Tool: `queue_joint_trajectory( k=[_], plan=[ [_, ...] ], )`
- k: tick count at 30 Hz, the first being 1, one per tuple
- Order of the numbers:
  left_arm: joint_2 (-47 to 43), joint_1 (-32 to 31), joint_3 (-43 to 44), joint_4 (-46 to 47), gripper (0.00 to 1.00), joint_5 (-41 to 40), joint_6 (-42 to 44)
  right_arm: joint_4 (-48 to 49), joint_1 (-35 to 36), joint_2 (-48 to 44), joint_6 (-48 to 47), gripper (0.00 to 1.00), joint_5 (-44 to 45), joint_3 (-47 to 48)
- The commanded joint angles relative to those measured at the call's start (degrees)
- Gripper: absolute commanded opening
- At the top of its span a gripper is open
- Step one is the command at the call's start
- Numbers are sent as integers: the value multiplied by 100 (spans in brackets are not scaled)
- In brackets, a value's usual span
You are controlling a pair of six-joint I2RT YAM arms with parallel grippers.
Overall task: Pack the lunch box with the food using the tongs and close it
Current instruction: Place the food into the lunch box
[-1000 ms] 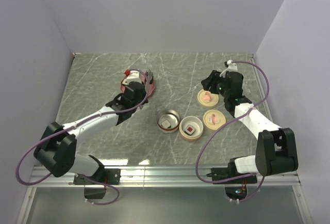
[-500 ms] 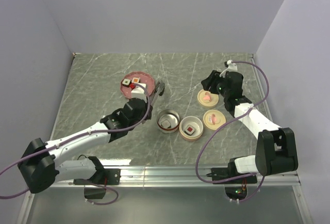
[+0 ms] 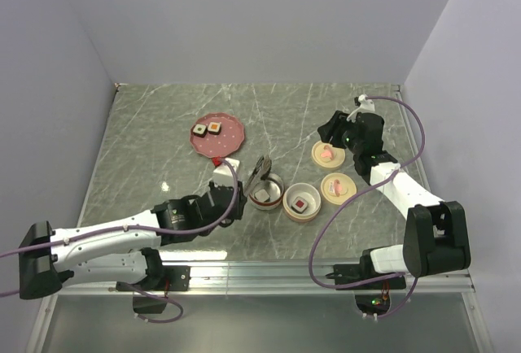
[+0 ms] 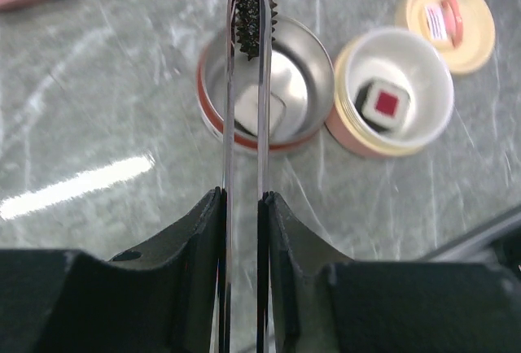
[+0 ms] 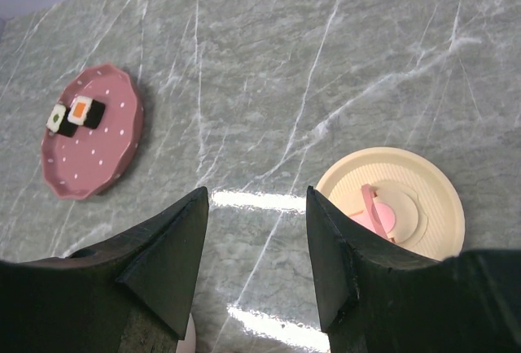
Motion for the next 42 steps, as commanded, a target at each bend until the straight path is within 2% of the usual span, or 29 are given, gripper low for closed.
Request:
queue_joint_trajectory(
  k=[1,9,20,30,42],
  plan=[
    [-201,-422,32,-296,15,-398,-526,182,-37,-101,2,59,61,47],
    [-342,-1081,111,-911,14,-890,-1098,173,-45,-119,2,59,43,47],
    [-113,-1205,199,-1342,15,-996,-1423,164,-45,-92,-7,59,17,47],
    [-43,-1302,366,-1219,32,-1163,-1195,138,-45,-66,-24,59,-1,73],
    [62,-1302,418,-1219,42,-1172,-1186,120,-37,-48,-25,59,-18,82]
  ],
)
